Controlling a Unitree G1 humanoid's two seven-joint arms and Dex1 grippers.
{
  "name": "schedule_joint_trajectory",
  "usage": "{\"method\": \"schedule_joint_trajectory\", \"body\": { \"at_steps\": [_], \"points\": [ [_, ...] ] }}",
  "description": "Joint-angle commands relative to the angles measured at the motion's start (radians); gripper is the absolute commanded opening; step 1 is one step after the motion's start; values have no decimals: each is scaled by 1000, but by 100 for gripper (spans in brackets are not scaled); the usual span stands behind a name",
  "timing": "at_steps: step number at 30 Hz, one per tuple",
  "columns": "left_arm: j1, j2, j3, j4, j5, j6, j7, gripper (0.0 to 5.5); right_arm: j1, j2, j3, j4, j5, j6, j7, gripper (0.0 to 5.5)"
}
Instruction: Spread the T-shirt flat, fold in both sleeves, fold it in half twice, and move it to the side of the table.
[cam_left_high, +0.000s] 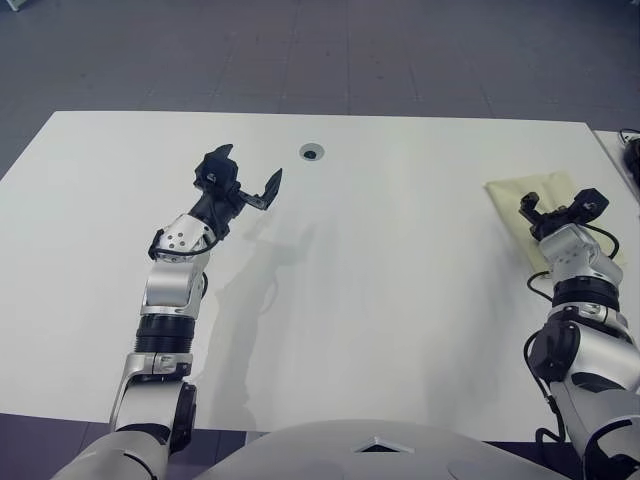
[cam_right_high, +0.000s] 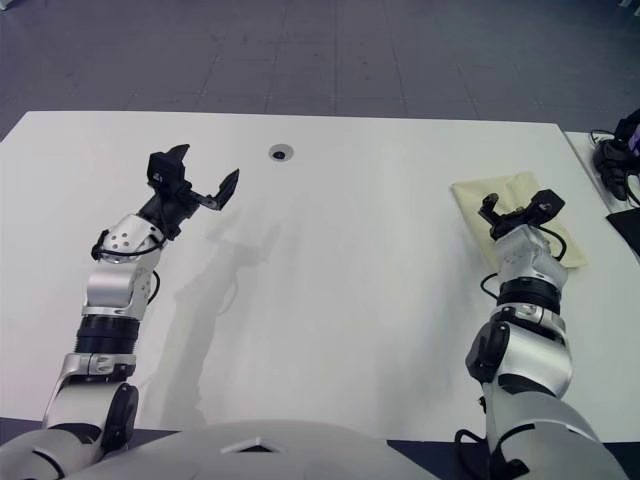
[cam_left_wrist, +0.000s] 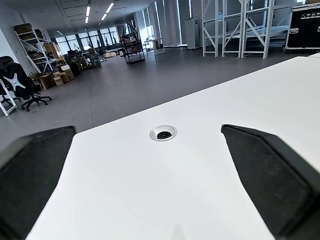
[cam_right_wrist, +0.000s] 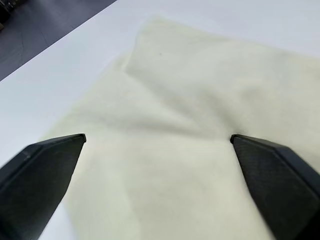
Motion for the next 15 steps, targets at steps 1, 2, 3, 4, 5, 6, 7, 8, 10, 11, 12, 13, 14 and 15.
{"method": "schedule_joint_trajectory", "body": {
  "at_steps": [1,2,3,4,5,6,7,8,10,11,12,13,14,15],
  "points": [
    [50,-10,1,-107,40,-37,46,540,137,56,125,-423,-82,-13,25,539],
    [69,-11,-3,-141,55,-56,60,540,183,57,180,-543,-126,-20,34,539],
    [87,-15,-6,-176,70,-71,77,540,238,50,254,-661,-187,-35,50,539],
    [106,-21,-7,-211,89,-85,103,540,290,43,331,-757,-252,-55,68,539],
    [125,-29,-8,-242,107,-92,131,540,333,36,399,-827,-312,-80,84,539],
    [141,-44,-10,-269,130,-98,168,540,375,34,461,-875,-377,-122,93,539],
    [155,-60,-14,-289,154,-101,203,540,412,37,506,-905,-431,-167,95,539],
    [174,-85,-28,-303,187,-106,246,540,460,58,544,-929,-482,-229,81,539],
    [208,-129,-57,-324,241,-109,310,540,531,97,592,-978,-539,-284,56,519],
    [227,-154,-74,-335,267,-105,341,540,563,110,610,-1003,-566,-312,49,506],
    [244,-176,-88,-344,284,-105,365,520,587,122,619,-1025,-587,-328,45,489],
    [262,-193,-98,-351,298,-108,385,507,607,136,619,-1039,-600,-339,41,471],
    [279,-209,-108,-356,307,-109,397,501,621,151,611,-1045,-602,-343,40,465],
    [292,-219,-115,-357,313,-113,406,478,629,162,602,-1046,-601,-343,41,443]
  ]
}}
